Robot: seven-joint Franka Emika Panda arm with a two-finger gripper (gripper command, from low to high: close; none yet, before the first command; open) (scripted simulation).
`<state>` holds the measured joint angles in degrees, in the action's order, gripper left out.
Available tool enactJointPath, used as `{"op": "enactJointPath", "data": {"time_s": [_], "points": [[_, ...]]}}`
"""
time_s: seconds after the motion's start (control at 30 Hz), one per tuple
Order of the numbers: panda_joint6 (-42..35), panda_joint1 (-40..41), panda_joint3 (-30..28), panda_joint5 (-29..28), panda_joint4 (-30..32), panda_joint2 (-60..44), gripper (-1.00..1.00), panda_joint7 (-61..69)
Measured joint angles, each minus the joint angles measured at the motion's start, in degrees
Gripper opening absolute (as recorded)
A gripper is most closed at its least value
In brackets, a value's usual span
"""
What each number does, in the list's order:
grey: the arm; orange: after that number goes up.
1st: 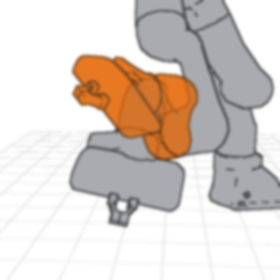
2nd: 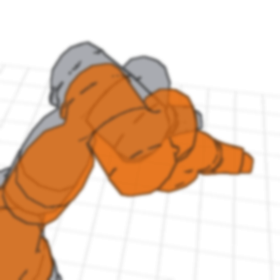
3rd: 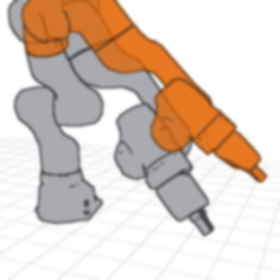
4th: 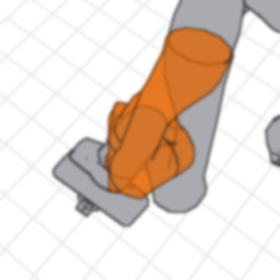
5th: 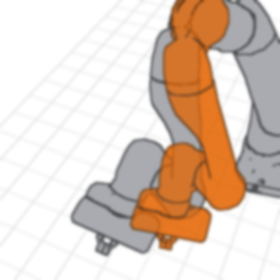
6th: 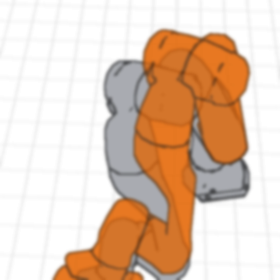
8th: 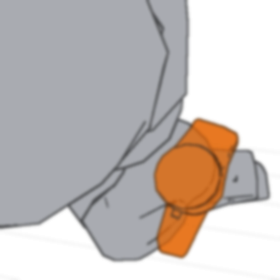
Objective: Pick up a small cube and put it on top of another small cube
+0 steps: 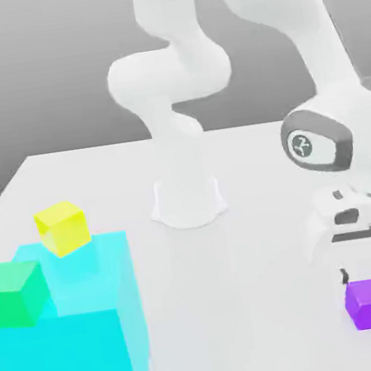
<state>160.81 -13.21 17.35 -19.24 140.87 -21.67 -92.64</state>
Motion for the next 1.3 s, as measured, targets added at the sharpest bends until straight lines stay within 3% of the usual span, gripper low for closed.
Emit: {"op": "enactJointPath", "data": {"time_s": [0.03, 0.27, 0.43, 0.57, 0.73, 1.03, 1.17, 1.2, 1.3], "points": [[1.5, -1.4, -1.7, -1.5, -0.5, -2.0, -1.00, -1.2], [2.0, -1.7, -2.0, -1.9, -0.6, -2.5, -1.00, -1.5], [-4.8, 2.2, 3.0, 6.0, 1.5, 6.6, -1.00, 4.2], [-13.2, 7.8, -1.9, 9.0, 0.9, 14.5, -1.00, 2.7], [-24.4, 20.3, -7.5, 12.0, -0.4, 24.5, -1.00, -0.6], [-44.0, 32.8, -19.3, 17.5, -2.6, 43.1, -1.00, -7.1], [-38.3, 34.2, -20.7, 18.0, 2.0, 42.2, -1.00, -7.7], [-36.6, 34.3, -20.7, 18.1, 3.1, 41.6, 1.00, -7.7], [-36.6, 34.3, -20.7, 18.1, 3.1, 41.6, 1.00, -7.7]]}}
